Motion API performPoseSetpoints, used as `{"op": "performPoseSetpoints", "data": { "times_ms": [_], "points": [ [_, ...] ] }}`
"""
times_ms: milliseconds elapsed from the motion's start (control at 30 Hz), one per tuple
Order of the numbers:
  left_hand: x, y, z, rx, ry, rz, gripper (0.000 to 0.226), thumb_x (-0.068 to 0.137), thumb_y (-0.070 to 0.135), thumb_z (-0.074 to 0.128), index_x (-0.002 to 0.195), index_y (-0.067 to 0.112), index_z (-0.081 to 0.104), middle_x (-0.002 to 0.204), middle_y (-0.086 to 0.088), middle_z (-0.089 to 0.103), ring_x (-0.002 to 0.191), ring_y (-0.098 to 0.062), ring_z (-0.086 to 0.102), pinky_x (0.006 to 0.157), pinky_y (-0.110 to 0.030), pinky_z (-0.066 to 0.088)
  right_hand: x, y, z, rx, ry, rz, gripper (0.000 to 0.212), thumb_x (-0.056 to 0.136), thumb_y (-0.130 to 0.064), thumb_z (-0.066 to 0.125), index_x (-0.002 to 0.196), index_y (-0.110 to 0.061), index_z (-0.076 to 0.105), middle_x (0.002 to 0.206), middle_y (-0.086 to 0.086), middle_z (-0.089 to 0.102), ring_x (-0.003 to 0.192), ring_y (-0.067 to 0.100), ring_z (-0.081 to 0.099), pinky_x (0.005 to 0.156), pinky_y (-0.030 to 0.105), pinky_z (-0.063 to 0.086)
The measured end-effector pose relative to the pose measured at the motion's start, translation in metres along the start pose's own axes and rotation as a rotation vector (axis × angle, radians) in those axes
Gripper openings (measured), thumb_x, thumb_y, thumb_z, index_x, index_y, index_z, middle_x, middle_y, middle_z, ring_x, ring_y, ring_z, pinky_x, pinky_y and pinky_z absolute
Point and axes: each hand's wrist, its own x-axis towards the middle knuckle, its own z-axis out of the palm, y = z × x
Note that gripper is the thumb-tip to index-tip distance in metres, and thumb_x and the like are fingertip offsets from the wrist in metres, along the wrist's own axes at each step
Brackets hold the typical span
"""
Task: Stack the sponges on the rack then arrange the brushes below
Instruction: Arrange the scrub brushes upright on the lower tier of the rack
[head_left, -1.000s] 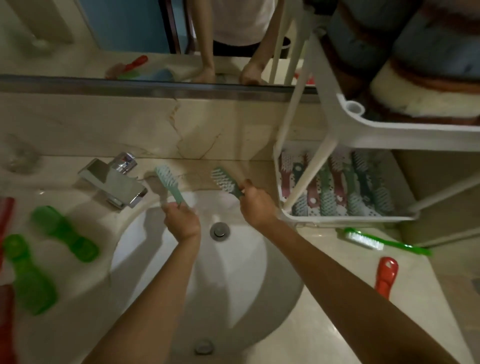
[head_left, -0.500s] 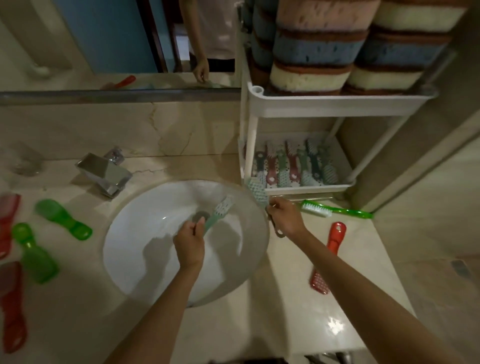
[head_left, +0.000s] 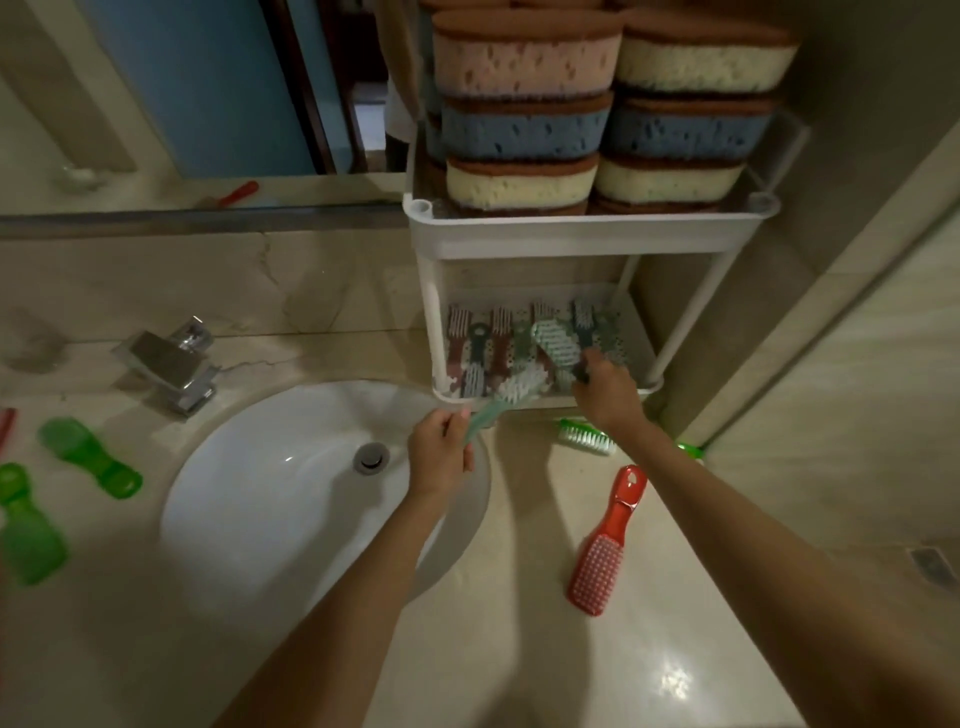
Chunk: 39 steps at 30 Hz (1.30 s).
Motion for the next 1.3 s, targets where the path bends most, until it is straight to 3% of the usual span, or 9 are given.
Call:
{"op": "performPoseSetpoints", "data": {
  "times_ms": [167,267,367,500,667,800,867,1067,1300],
  "points": [
    [0.013,0.021,0.034,-0.132,-0.017,-0.113,0.010,0.099,0.007,0.034,0.097,0.003,0.044,0.064,-0.004,0.051,0.037,0.001,0.053,0.049,-0.016,0.044,0.036,0.009,-0.012,-0.147,-0.005,-0.006,0.041,0.092,-0.005,0.046,0.133,-0.005,0.042,0.118,0.027,0.060,0.112,0.042,0.056,0.087,0.044,0.047],
    [0.024,0.032,0.047,-0.213,-0.003,-0.159,0.016,0.098,0.001,0.030,0.091,0.007,0.042,0.067,-0.005,0.051,0.044,-0.006,0.055,0.050,-0.018,0.044,0.051,0.011,-0.012,-0.260,-0.039,-0.057,0.044,0.092,0.000,0.042,0.135,-0.011,0.044,0.121,0.023,0.059,0.113,0.039,0.056,0.089,0.043,0.048],
    [0.037,0.039,0.050,-0.199,0.024,-0.188,0.024,0.099,0.003,0.028,0.081,0.013,0.039,0.064,-0.005,0.048,0.030,0.002,0.047,0.040,-0.016,0.039,0.062,0.005,-0.008,-0.401,-0.071,-0.198,0.044,0.094,-0.001,0.040,0.135,-0.015,0.046,0.126,0.019,0.056,0.117,0.036,0.055,0.093,0.041,0.047],
    [0.055,0.042,0.051,-0.130,0.036,-0.184,0.017,0.100,0.006,0.027,0.090,0.005,0.040,0.061,-0.006,0.044,0.039,-0.008,0.042,0.033,-0.013,0.032,0.081,-0.005,0.006,-0.515,-0.142,-0.417,0.045,0.085,-0.017,0.061,0.129,-0.016,0.053,0.133,0.013,0.051,0.125,0.030,0.047,0.101,0.038,0.041],
    [0.068,0.039,0.058,-0.122,0.046,-0.230,0.012,0.100,0.007,0.028,0.106,0.006,0.039,0.061,-0.006,0.046,0.041,-0.010,0.042,0.032,-0.014,0.033,0.093,-0.017,0.023,-0.527,-0.077,-0.625,0.050,0.074,-0.003,0.069,0.122,-0.011,0.059,0.134,0.018,0.052,0.126,0.034,0.047,0.102,0.039,0.041],
    [0.071,0.038,0.058,-0.129,0.071,-0.209,0.013,0.100,0.007,0.029,0.102,0.003,0.041,0.060,-0.005,0.046,0.045,-0.010,0.042,0.032,-0.012,0.035,0.094,-0.020,0.036,-0.589,-0.201,-0.629,0.047,0.091,-0.011,0.052,0.137,-0.016,0.044,0.154,0.009,0.022,0.141,0.033,0.025,0.115,0.041,0.026],
    [0.073,0.039,0.057,-0.148,0.091,-0.193,0.013,0.100,0.006,0.029,0.102,0.003,0.041,0.062,-0.006,0.046,0.049,-0.013,0.042,0.033,-0.011,0.035,0.096,-0.020,0.043,-0.583,-0.195,-0.625,0.048,0.092,-0.009,0.049,0.139,-0.016,0.040,0.156,0.007,0.017,0.141,0.033,0.023,0.116,0.042,0.026],
    [0.080,0.039,0.055,-0.163,0.104,-0.160,0.026,0.101,0.008,0.029,0.078,0.016,0.038,0.061,-0.004,0.045,0.050,-0.013,0.040,0.038,-0.013,0.036,0.099,-0.025,0.056,-0.450,-0.175,-0.580,0.045,0.095,-0.005,0.042,0.139,-0.012,0.040,0.155,0.012,0.020,0.139,0.033,0.028,0.114,0.042,0.028],
    [0.082,0.039,0.054,-0.181,0.103,-0.166,0.029,0.101,0.007,0.029,0.075,0.020,0.036,0.061,-0.004,0.046,0.050,-0.013,0.040,0.038,-0.014,0.035,0.100,-0.023,0.064,-0.440,-0.208,-0.653,0.037,0.096,-0.008,0.043,0.132,-0.011,0.051,0.156,0.010,0.017,0.140,0.032,0.028,0.113,0.036,0.031]
  ]
}}
